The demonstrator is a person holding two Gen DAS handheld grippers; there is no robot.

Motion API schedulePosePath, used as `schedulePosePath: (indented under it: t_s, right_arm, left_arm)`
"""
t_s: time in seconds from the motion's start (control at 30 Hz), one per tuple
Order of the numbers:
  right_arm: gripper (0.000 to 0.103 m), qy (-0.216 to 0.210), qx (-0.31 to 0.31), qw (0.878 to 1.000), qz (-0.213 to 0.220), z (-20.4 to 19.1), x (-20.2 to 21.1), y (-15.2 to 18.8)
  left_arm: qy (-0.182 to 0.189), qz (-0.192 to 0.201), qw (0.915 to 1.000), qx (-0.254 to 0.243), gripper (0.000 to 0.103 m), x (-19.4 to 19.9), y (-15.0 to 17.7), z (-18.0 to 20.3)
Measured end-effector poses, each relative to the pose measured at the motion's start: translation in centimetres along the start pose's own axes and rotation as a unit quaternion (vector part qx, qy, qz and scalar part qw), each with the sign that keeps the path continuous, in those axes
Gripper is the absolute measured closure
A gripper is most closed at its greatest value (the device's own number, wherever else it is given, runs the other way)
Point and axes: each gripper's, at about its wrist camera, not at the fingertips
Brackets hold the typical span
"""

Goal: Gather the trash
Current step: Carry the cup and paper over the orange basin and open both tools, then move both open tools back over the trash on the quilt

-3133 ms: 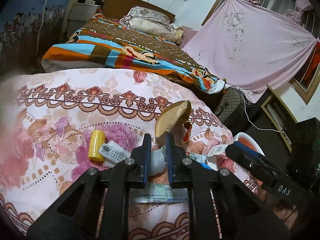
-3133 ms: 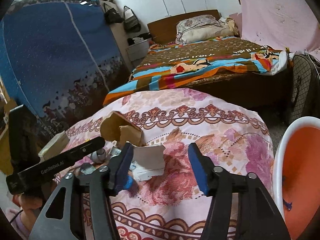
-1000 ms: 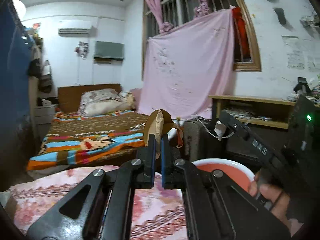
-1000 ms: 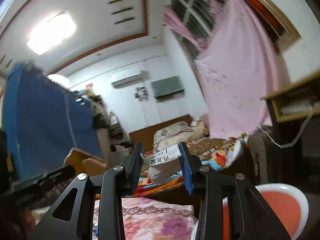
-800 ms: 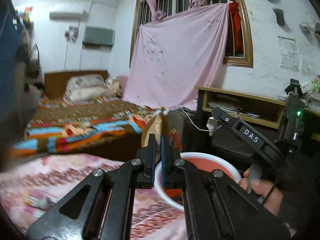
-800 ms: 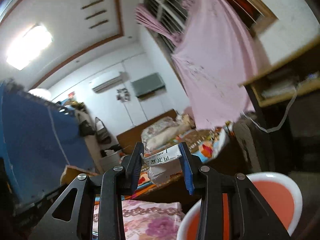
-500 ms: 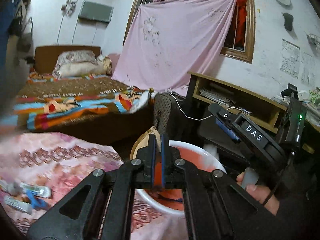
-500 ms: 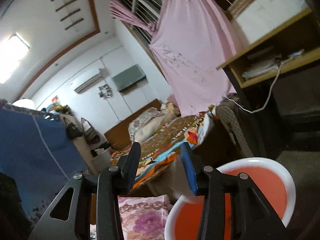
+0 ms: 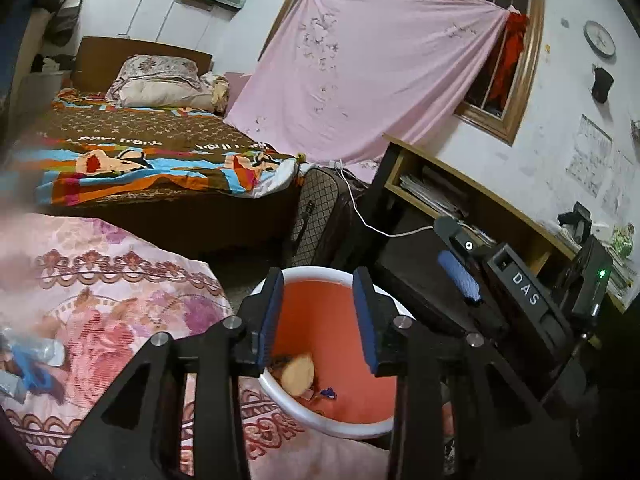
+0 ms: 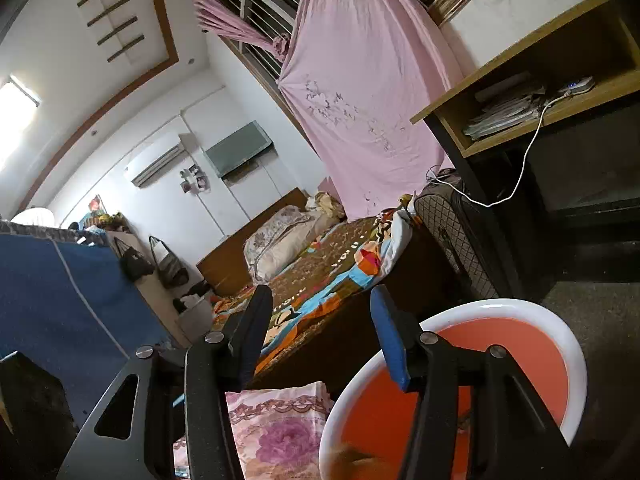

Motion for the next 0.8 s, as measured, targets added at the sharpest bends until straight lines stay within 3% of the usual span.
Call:
schedulePosePath:
  t_s: [0.07,0.13,0.37,0.47,0.53,0.63,0.8]
  right_arm:
    - [0.047,-0.001,0.002,1.0,0.0,-0.2,0.0,0.1]
    - [0.033,-0.004,0.003,1.0,0.001,-0.3,-0.2,0.0]
    - [0.022,-0.012,0.019,1.0,0.002,-1.7,-0.2,0.3]
    - [0.015,-0.017,0.034,0.999,0.006,-2.5,0.0,0.3]
    - [0.002,-0.024,0.051,0.998,0.011,-3.3,0.2,0.5]
    - [0.0,-0.037,0.074,0.996,0.018,-4.7,0.3,0.8]
    - [0.0,-0.067,0.119,0.99,0.016,-7.2,0.2,1.9]
  left_arm:
    - [-0.01,0.012,0.9999,0.002,0.081,0.8,-0.2,-0.4]
    - [-0.02,0.024,0.9995,0.007,0.075,1.6,-0.5,-0.9]
    - [-0.074,0.052,0.9958,0.017,0.059,4.4,-0.8,-2.8]
    - [-0.107,0.067,0.992,0.01,0.046,5.7,-0.9,-3.3]
    - [-0.134,0.086,0.9872,0.009,0.029,6.9,-0.8,-3.8]
    - [-0.164,0.116,0.9795,0.015,0.011,8.5,-0.8,-4.8]
    - [-0.216,0.159,0.9631,0.026,0.011,11.1,-0.6,-6.7]
Point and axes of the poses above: each gripper's, at about its wrist camera, not at the fingertips, and x roughly against the way its jaws point, z to its right, y to its underside, and after that the axes turned 5 degrees about x, right-handed
